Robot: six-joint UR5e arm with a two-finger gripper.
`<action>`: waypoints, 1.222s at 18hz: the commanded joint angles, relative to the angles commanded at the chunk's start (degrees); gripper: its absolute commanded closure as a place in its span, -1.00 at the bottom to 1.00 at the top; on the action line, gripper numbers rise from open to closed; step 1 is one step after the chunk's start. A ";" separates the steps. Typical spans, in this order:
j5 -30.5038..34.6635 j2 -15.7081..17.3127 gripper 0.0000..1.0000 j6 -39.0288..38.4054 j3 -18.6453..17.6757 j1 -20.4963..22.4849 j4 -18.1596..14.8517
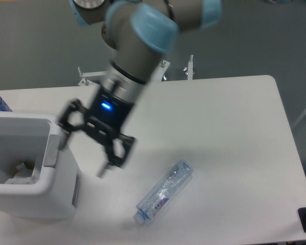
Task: Place the trash in the trash can
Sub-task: 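Move the open gripper to the clear water bottle and lower, then close the gripper around the bottle's middle and lift it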
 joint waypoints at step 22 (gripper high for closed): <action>35.15 -17.67 -1.00 3.44 3.95 -8.52 -2.64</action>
